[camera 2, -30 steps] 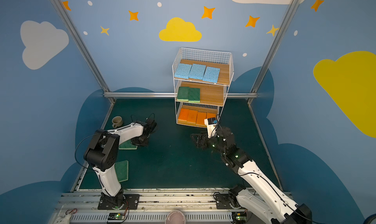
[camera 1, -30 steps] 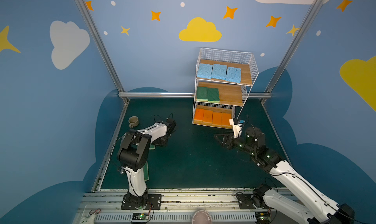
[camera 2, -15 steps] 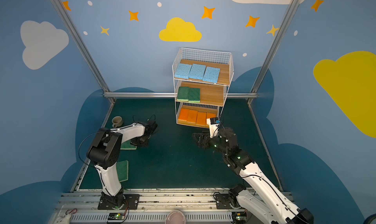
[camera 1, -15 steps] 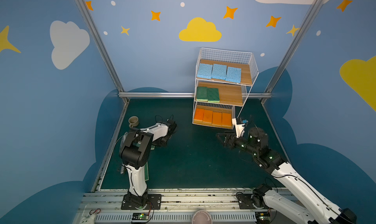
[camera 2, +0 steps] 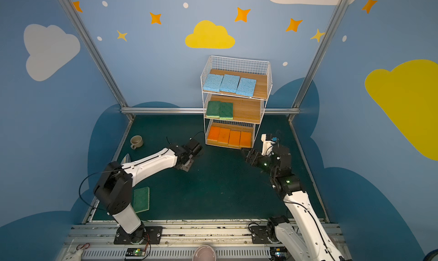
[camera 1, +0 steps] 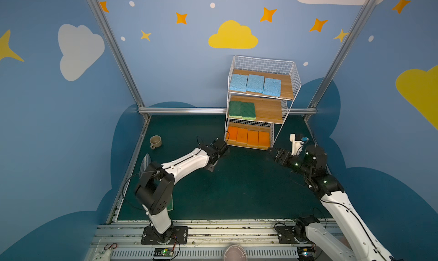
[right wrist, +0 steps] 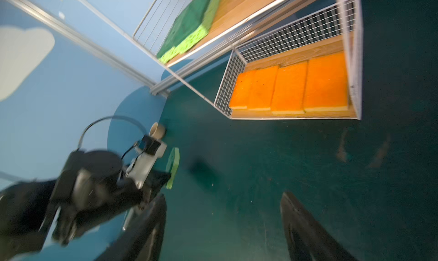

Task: Arrange cleaning sponges on a shelf
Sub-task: Pick up the cleaning sponge from the middle-left of the table, then place the cleaning sponge on the shelf.

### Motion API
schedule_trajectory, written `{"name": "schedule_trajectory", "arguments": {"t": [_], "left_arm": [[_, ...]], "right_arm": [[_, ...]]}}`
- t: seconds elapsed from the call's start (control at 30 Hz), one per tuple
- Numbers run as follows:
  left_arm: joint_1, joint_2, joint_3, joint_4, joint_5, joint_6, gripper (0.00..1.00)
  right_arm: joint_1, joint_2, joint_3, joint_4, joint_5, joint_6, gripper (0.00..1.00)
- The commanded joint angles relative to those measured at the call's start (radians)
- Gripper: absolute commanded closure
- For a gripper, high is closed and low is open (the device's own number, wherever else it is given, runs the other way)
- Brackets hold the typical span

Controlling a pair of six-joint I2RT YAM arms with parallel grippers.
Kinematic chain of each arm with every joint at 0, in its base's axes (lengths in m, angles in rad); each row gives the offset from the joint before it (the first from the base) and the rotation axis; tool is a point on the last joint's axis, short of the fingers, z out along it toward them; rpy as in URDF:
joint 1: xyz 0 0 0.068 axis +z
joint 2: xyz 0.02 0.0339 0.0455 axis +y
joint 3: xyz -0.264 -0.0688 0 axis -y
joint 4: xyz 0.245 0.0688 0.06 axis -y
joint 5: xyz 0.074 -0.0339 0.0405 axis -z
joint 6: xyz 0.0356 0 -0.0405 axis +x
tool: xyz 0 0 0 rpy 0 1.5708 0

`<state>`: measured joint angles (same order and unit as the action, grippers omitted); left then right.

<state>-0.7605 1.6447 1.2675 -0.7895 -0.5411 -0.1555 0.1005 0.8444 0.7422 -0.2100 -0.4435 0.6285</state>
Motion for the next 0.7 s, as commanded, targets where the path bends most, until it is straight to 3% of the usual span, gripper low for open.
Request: {"name": "schedule_trajectory", "arguments": {"t": [0.0, 0.13, 0.3, 0.67], "left_arm": [[-0.119, -0.064, 0.037, 0.048, 0.021, 0.158, 0.97], [-0.253, -0.086, 0.102, 0.056, -0.016, 0.299, 0.97], [-0.4, -0.069, 0.152, 0.172, -0.081, 0.585, 0.97], [-0.41, 0.025, 0.349, 0.272, 0.107, 1.002, 0.97]], "right_arm": [[-0.103, 0.011, -0.012, -0.02, -0.13, 0.074, 0.25], [-0.17, 0.033, -0.029, -0.016, -0.172, 0.08, 0.25], [-0.29, 0.102, -0.1, 0.138, -0.329, 0.206, 0.25], [-0.332, 0.127, -0.101, 0.112, -0.336, 0.198, 0.26]]}}
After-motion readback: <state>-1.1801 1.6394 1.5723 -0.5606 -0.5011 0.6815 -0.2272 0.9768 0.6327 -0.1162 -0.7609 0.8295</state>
